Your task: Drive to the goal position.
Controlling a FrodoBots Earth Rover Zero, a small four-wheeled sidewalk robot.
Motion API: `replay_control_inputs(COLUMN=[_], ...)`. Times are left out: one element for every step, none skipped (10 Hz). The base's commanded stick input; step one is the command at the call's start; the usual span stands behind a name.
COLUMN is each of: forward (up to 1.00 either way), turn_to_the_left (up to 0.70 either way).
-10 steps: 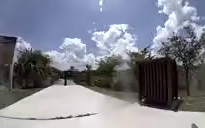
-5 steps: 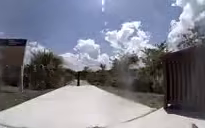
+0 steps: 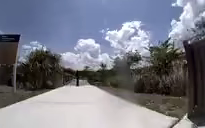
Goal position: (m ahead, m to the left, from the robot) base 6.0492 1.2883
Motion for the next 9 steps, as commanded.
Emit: replay_control_inputs(forward=[0.85,0.85,0.85,0.85,0.85,0.85,0.85,0.85,0.85], turn_to_the_left=[-0.01,-0.01,0.19,0.33,0.33,0.33,0.29,0.22,-0.01])
